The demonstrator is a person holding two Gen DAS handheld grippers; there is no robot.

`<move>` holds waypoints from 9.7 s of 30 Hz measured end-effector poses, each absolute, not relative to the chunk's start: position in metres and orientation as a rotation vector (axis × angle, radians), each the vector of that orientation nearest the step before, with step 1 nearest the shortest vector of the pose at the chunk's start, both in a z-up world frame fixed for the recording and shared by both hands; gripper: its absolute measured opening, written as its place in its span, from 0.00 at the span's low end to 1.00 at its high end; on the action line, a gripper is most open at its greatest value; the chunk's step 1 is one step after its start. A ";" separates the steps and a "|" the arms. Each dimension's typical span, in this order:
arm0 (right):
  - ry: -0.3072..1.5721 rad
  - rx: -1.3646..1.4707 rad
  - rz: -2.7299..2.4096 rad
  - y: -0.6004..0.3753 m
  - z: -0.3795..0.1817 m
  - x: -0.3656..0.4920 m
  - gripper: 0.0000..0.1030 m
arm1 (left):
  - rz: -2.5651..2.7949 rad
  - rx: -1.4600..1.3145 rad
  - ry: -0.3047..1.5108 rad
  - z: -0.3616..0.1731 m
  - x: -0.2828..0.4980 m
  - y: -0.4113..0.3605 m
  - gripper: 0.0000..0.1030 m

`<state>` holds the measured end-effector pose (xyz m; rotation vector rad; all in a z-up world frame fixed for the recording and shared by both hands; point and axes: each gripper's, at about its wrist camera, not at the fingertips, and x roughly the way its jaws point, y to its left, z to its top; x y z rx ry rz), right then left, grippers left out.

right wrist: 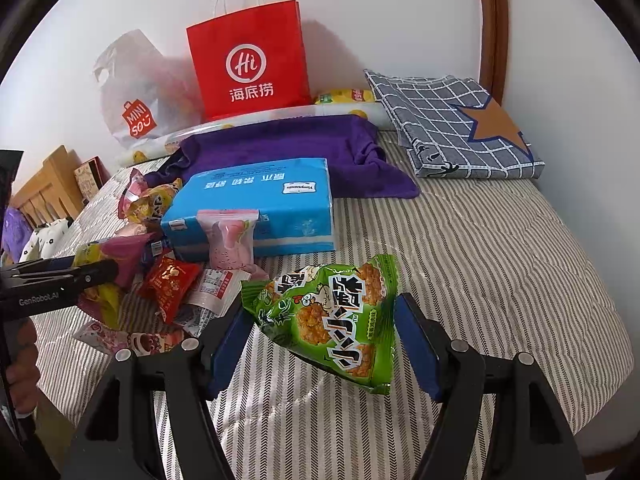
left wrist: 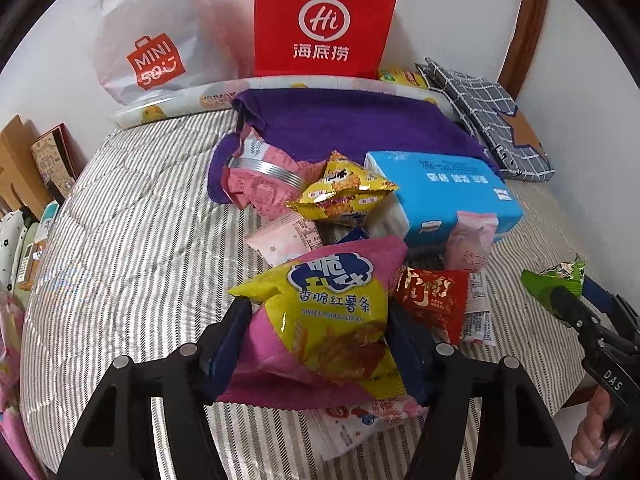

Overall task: Organize snacks
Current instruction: 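Grasp the yellow-and-pink chip bag with the left gripper while the right gripper lifts the green bag, then carry both held snack bags over the purple towel, then open both grippers to drop the bags onto the purple towel, then grasp the pink candy packet with the right gripper while the left gripper returns to the pile, then grasp the pink bag with silver band with the left gripper while the right gripper lifts the pink packet, then carry the pink packet and pink bag over the purple towel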

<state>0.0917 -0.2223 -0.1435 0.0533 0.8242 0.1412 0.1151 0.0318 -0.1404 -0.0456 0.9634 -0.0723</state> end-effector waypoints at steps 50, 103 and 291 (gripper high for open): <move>0.692 0.025 0.174 -0.219 -0.039 0.236 0.69 | -0.207 -0.018 0.893 -0.041 0.239 -0.019 0.63; 1.004 -0.050 0.312 -0.168 -0.176 0.439 0.69 | -0.112 -0.068 1.101 -0.169 0.415 0.034 0.62; 0.769 0.076 0.212 -0.222 -0.066 0.144 0.37 | -0.403 -0.124 0.937 -0.082 0.165 -0.013 0.60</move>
